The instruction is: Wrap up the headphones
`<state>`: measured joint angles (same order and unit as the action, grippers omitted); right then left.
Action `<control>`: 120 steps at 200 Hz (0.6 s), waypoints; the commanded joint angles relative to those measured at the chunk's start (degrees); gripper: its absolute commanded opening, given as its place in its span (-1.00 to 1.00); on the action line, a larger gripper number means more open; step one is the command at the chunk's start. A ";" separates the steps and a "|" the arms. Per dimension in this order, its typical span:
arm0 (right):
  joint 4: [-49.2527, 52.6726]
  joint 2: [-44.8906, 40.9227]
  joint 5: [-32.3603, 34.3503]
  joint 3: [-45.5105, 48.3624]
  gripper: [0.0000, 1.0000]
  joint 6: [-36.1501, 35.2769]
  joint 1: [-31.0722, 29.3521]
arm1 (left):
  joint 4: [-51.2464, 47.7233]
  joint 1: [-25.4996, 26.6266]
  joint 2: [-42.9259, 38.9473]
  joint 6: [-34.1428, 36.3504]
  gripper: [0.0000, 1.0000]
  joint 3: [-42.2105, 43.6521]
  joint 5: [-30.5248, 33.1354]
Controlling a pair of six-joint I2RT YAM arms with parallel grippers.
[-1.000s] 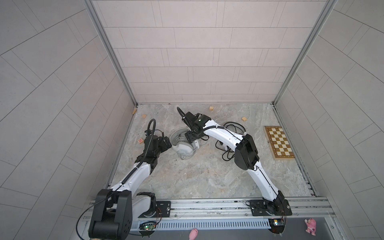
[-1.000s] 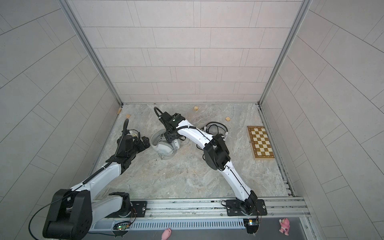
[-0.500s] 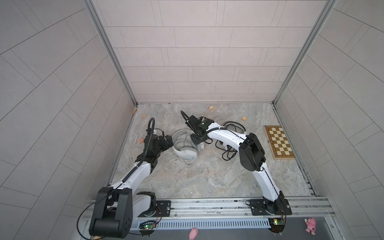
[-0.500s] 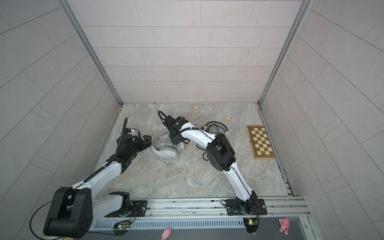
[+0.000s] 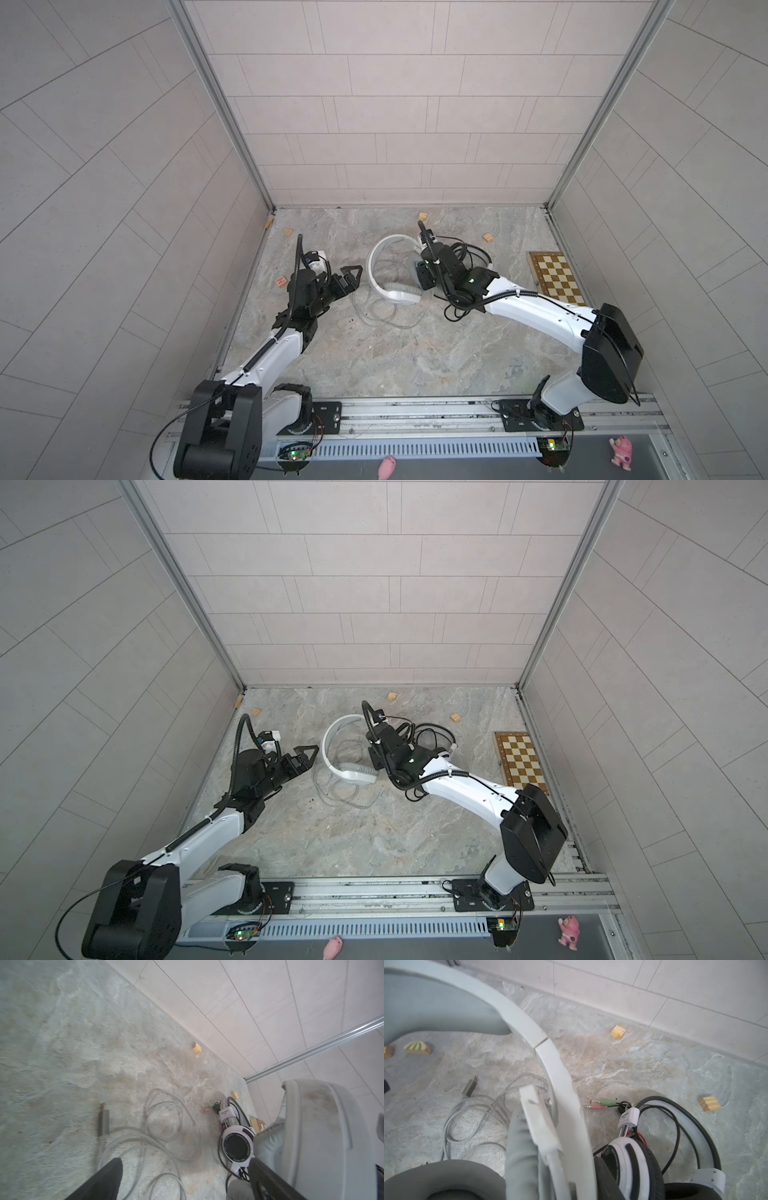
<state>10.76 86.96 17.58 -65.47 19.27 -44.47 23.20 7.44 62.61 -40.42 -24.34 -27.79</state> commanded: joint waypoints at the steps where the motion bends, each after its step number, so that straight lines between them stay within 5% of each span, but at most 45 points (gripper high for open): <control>1: -12.84 -4.30 5.39 3.64 -0.51 0.88 -0.09 | -2.95 0.79 -4.42 1.31 1.00 -3.45 -2.83; 57: -11.87 -5.29 8.26 3.76 -0.49 0.07 0.17 | -14.74 7.22 -14.03 5.70 1.00 -8.61 1.21; 120: -8.03 -5.42 6.10 1.27 -0.48 -10.78 0.00 | -35.62 12.18 -6.12 13.18 0.91 -24.19 6.47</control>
<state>4.08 83.88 22.90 -62.02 13.65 -44.31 -1.76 17.80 53.89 -32.53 -42.65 -24.01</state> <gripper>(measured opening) 0.340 0.966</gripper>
